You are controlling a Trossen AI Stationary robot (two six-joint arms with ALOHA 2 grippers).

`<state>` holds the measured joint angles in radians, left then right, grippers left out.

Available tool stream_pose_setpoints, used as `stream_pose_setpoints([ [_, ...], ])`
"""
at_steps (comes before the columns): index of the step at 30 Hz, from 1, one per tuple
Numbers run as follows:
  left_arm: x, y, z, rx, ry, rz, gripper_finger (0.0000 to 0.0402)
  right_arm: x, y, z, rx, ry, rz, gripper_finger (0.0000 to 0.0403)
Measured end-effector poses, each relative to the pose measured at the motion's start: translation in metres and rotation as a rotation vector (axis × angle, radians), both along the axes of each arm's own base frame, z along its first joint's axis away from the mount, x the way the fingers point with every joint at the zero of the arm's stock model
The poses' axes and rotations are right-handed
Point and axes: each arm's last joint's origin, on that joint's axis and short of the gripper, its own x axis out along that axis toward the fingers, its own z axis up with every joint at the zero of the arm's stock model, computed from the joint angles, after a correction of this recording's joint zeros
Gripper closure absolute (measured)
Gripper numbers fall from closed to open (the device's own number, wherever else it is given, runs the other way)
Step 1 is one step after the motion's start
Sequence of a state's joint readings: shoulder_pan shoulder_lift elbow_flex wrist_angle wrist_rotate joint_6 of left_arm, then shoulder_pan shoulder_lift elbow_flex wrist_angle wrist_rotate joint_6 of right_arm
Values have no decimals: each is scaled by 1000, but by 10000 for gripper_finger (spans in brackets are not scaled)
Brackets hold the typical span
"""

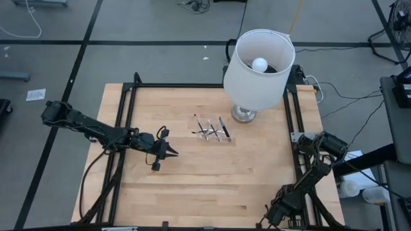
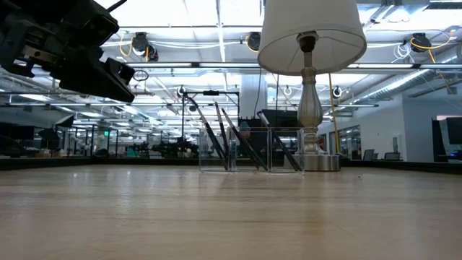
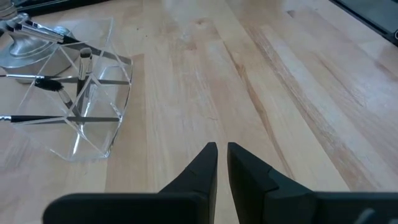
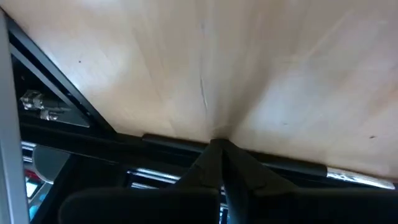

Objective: Pick & Place Makeup Brushes
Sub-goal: Put the black eyeshadow brush into the transparent organizer

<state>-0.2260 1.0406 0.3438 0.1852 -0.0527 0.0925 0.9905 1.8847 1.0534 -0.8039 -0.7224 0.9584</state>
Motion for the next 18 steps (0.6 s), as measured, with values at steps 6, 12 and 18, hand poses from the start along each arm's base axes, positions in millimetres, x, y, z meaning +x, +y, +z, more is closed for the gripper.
stream_pose_setpoints([
  [6,0,0,0,-8,1,4,355,1,-3,0,-44,-31,2,403],
  [12,0,0,0,-8,2,4,355,17,-3,13,-116,-172,66,403],
  [18,0,0,0,-13,3,8,355,43,-11,35,-211,-296,137,403],
])
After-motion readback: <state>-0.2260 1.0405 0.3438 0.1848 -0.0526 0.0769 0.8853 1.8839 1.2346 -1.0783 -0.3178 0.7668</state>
